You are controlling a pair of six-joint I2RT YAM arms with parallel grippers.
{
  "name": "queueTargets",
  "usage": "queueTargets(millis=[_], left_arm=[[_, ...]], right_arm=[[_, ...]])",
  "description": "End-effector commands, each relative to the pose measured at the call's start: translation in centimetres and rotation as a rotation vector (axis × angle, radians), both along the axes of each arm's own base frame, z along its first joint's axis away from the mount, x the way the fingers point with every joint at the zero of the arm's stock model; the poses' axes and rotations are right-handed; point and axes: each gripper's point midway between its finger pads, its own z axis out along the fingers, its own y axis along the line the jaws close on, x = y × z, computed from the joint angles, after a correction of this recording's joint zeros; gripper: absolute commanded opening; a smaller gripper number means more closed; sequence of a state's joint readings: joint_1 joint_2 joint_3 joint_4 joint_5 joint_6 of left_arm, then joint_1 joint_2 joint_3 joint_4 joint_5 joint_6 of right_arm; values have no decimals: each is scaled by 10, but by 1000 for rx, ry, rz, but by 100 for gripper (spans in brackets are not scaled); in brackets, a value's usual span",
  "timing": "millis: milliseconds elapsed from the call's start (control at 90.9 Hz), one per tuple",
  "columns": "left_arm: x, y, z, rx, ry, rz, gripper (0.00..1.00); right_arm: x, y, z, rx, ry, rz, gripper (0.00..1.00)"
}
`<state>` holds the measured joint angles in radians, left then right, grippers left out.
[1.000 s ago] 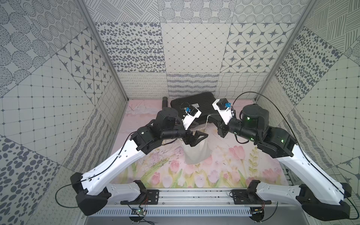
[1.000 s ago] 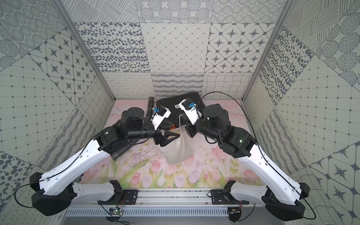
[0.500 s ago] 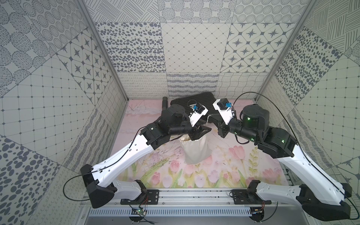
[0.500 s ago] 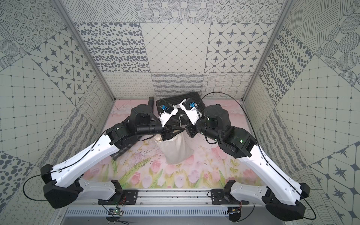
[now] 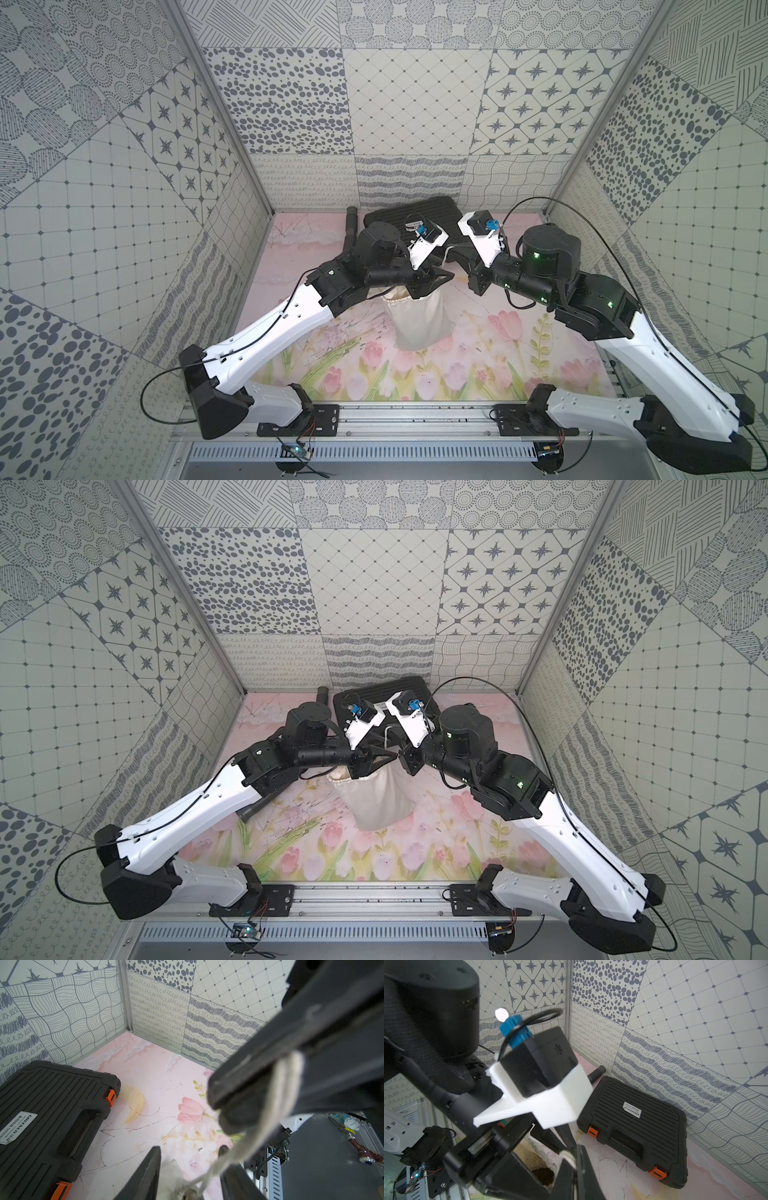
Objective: Close the soil bag
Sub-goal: Frap the soil bag at the center of the board.
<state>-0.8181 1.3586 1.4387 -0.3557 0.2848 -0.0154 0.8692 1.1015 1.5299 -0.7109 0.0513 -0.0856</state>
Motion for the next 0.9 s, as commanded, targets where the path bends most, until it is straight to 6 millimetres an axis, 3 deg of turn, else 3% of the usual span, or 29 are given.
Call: queueTargets(millis=[0, 55, 121, 187, 891], left_arm=[[0, -7, 7, -19, -35, -11, 46], [1, -6, 5, -14, -34, -2, 39], [2, -5, 3, -10, -35, 6, 24], [3, -6, 1, -4, -32, 10, 18], [7, -9, -21, 54, -5, 6, 21]], right_arm=[[-7, -10, 61, 160, -132, -11, 0], [-7, -10, 60, 158, -132, -11, 0], [-7, -10, 60, 160, -132, -11, 0], [-7, -11, 60, 158, -133, -13, 0], [-7, -19, 72, 161, -172, -38, 0]])
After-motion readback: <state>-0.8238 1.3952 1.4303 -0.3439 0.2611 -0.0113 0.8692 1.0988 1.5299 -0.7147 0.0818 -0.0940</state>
